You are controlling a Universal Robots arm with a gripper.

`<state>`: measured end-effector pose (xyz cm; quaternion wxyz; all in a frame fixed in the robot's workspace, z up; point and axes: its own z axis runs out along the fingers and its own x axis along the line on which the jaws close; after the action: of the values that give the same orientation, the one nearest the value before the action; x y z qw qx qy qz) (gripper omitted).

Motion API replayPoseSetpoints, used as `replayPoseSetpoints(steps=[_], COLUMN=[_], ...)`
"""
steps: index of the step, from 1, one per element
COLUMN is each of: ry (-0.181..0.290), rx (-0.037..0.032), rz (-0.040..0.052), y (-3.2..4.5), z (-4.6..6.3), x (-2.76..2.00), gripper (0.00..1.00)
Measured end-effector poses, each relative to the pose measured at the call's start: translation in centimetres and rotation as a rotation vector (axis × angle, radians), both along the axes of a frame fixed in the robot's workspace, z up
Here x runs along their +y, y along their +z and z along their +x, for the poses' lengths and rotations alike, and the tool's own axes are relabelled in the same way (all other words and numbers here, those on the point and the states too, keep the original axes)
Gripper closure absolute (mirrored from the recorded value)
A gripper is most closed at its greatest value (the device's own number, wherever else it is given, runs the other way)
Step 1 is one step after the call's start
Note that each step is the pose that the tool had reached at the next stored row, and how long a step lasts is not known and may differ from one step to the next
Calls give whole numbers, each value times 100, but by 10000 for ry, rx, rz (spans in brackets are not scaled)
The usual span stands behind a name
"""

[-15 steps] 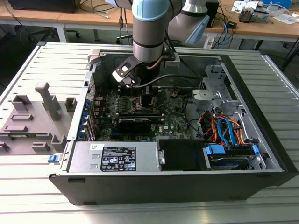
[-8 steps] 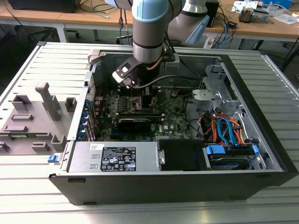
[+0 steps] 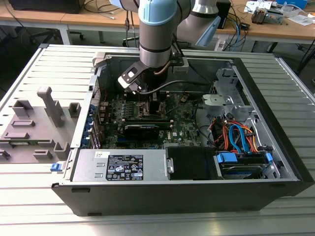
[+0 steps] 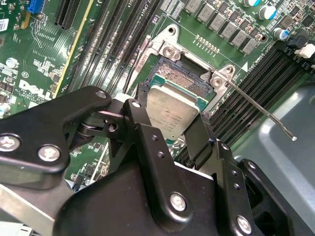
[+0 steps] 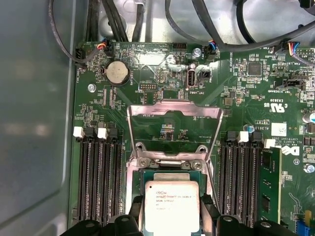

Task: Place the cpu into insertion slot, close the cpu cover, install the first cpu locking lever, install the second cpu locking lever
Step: 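Place the cpu into insertion slot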

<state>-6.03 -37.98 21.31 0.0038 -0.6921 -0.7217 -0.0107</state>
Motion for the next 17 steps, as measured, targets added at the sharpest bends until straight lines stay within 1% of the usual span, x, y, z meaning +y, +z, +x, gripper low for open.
replayPoseSetpoints(steps=[7,13,17], ry=[0,-3,-176], rx=[0,-1,1], rz=[0,2,-1], y=[-39,-83,-103], z=[-26,-84,-84], x=[0,2,4], gripper=[45,45,45])
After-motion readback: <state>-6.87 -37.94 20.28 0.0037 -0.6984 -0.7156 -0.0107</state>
